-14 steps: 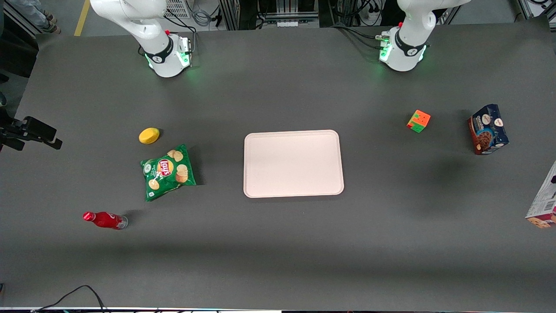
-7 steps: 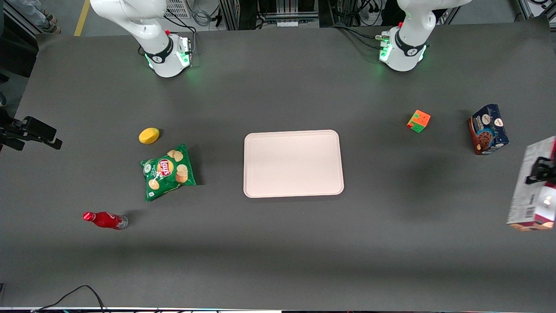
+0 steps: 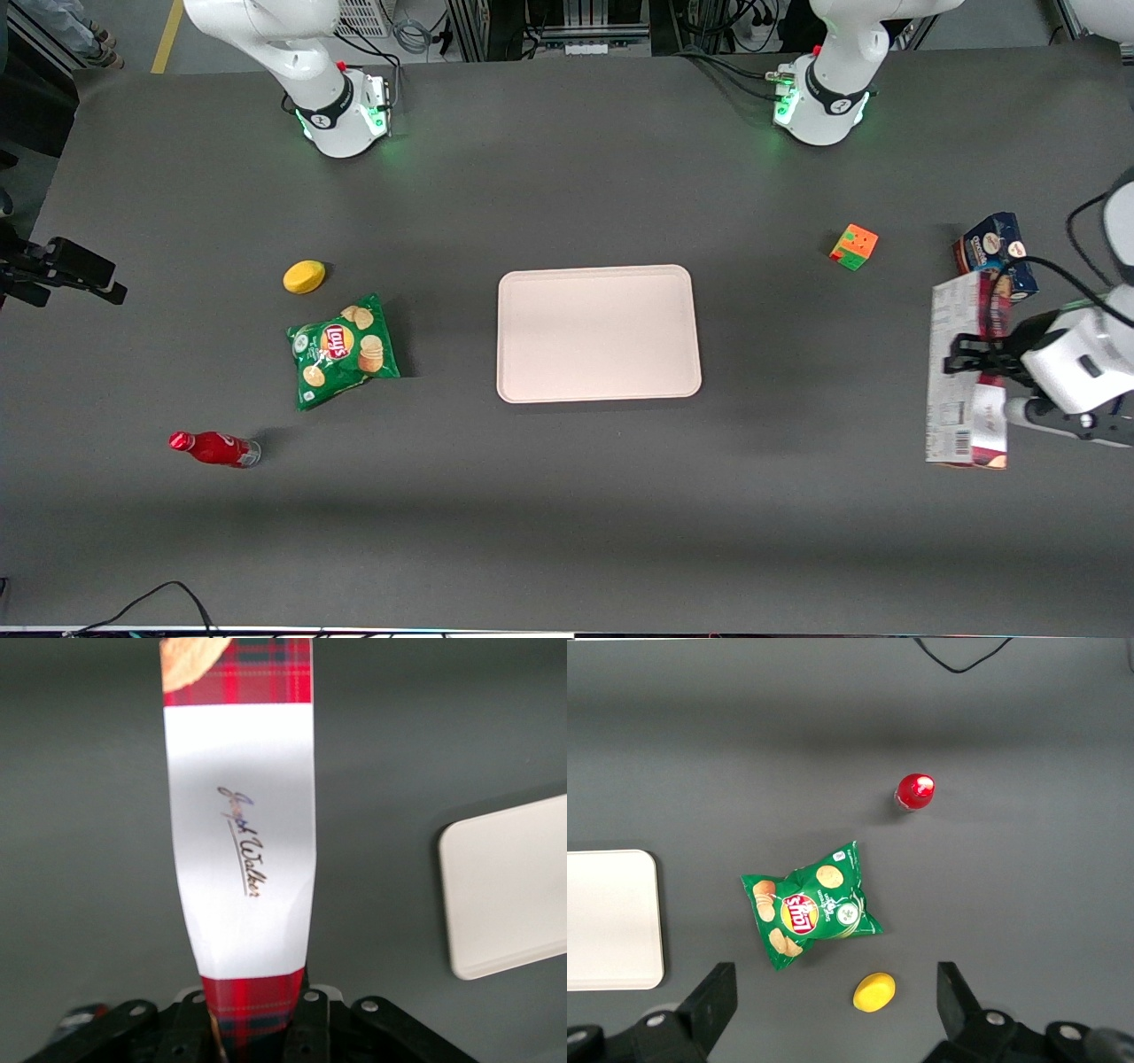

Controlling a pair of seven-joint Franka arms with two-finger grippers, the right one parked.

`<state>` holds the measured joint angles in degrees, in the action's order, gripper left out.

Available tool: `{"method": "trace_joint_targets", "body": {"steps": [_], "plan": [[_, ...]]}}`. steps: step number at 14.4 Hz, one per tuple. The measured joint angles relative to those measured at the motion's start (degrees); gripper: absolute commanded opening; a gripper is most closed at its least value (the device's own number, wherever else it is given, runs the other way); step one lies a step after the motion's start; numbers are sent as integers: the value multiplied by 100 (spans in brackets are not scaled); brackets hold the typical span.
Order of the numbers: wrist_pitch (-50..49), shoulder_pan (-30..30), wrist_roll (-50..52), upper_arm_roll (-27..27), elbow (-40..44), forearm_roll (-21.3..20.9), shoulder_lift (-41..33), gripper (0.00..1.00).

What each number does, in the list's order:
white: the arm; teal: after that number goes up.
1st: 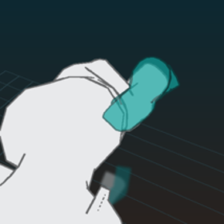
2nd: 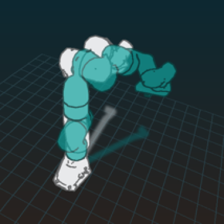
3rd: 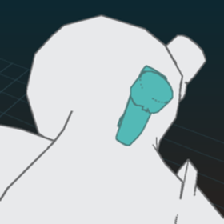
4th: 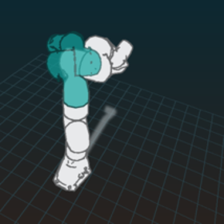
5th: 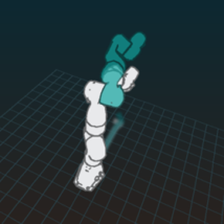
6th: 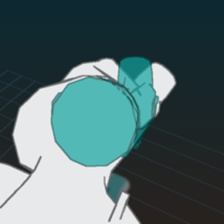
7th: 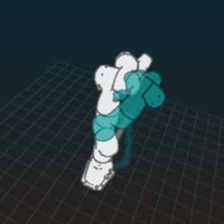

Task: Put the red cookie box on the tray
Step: 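Lift the box and carry it over the white tray, then lower the red plaid box onto the white tray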

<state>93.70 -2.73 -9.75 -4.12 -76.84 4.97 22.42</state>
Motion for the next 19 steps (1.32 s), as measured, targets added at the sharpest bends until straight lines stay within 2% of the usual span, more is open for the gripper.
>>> {"method": "trace_joint_targets", "body": {"steps": [3, 6, 9, 15, 19], "plan": [[-69, 97, 1178, -487, -8, -102, -6, 14], [-72, 206, 2585, -1253, -113, -371, -43, 14], [49, 273, 3547, -1789, -427, -603, -135, 13], [1277, 283, 4695, -2764, -1952, -741, -675, 14], [2069, 346, 5454, -3359, -2809, -1260, -745, 14]]}}
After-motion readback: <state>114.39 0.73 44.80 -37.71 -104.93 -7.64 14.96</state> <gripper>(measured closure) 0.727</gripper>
